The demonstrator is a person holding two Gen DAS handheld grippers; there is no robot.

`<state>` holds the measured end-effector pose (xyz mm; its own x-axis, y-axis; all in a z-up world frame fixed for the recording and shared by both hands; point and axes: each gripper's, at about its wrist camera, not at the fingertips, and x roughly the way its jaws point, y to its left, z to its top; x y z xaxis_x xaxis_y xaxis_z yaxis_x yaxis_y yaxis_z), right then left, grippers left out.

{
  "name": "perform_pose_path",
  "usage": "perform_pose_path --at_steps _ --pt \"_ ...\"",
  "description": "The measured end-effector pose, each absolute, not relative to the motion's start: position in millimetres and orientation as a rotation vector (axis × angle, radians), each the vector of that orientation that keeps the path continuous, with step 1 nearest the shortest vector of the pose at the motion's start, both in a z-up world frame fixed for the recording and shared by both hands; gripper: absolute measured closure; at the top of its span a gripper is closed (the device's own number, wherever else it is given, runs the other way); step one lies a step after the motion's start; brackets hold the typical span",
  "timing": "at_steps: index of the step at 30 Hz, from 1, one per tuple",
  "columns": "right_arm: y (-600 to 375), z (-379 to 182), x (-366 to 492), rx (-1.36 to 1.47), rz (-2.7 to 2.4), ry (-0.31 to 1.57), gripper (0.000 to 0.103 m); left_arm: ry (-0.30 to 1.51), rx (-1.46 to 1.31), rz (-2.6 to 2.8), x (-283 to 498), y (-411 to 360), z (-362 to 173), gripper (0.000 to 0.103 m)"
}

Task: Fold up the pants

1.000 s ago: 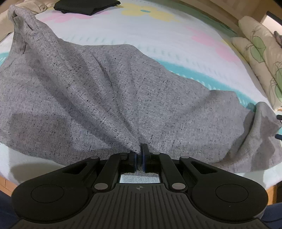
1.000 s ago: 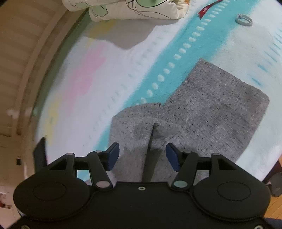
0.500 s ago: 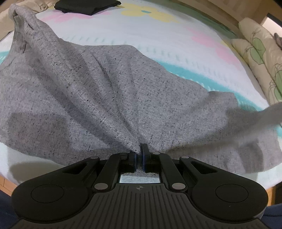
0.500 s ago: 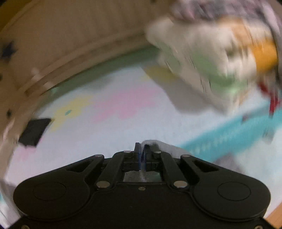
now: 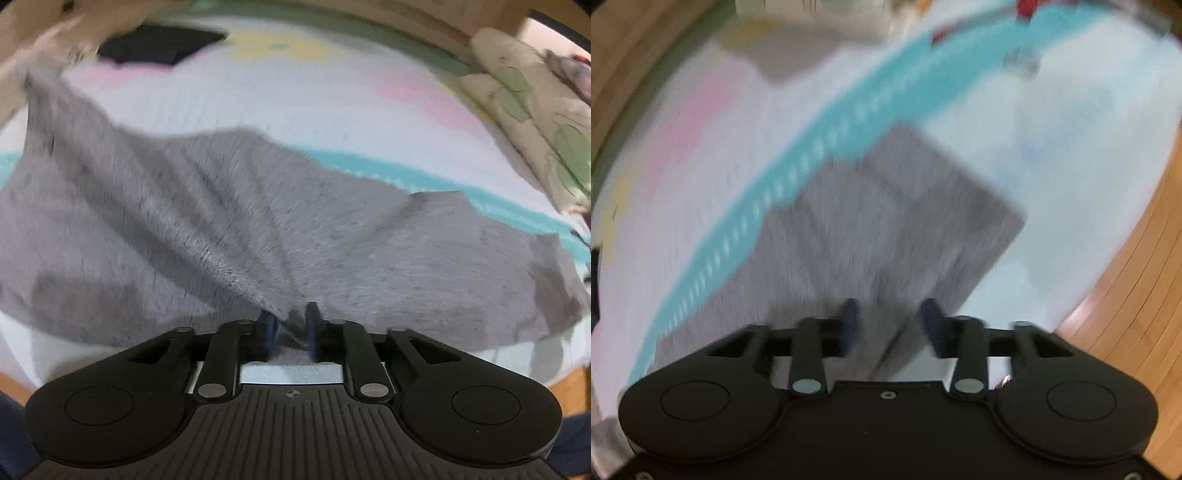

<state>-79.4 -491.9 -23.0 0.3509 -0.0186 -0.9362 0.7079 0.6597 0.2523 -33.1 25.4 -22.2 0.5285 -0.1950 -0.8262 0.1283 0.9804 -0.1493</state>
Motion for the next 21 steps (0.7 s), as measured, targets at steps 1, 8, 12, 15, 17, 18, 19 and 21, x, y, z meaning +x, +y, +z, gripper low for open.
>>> perform_pose_path --at_steps 1,8,12,15,17,18,19,21 --pt "-493 -15 -79 0.7 -0.545 1.091 0.046 0.964 -0.045 -0.211 -36 21 -15 0.084" --pt "-490 -9 -29 0.483 -0.513 1.032 0.044 0.876 0.057 -0.275 -27 -18 10 0.074" --pt "-483 -17 -11 0.364 -0.452 1.068 0.042 0.875 0.048 -0.312 -33 -27 19 0.073" --pt "-483 -19 -4 0.302 -0.428 1.077 0.03 0.982 0.015 -0.358 -38 -27 6 0.073" --pt "-485 -18 -5 0.305 -0.399 1.07 0.03 1.015 0.002 -0.381 -39 -25 3 0.073" --pt "-487 -20 -4 0.312 -0.387 1.07 0.03 1.01 0.008 -0.389 -38 -25 5 0.073" --pt "-489 -21 -4 0.32 -0.375 1.074 0.03 0.994 0.019 -0.389 -35 -24 8 0.073" --pt "-493 -24 -4 0.327 -0.362 1.09 0.03 0.945 0.035 -0.374 -28 -26 13 0.073"
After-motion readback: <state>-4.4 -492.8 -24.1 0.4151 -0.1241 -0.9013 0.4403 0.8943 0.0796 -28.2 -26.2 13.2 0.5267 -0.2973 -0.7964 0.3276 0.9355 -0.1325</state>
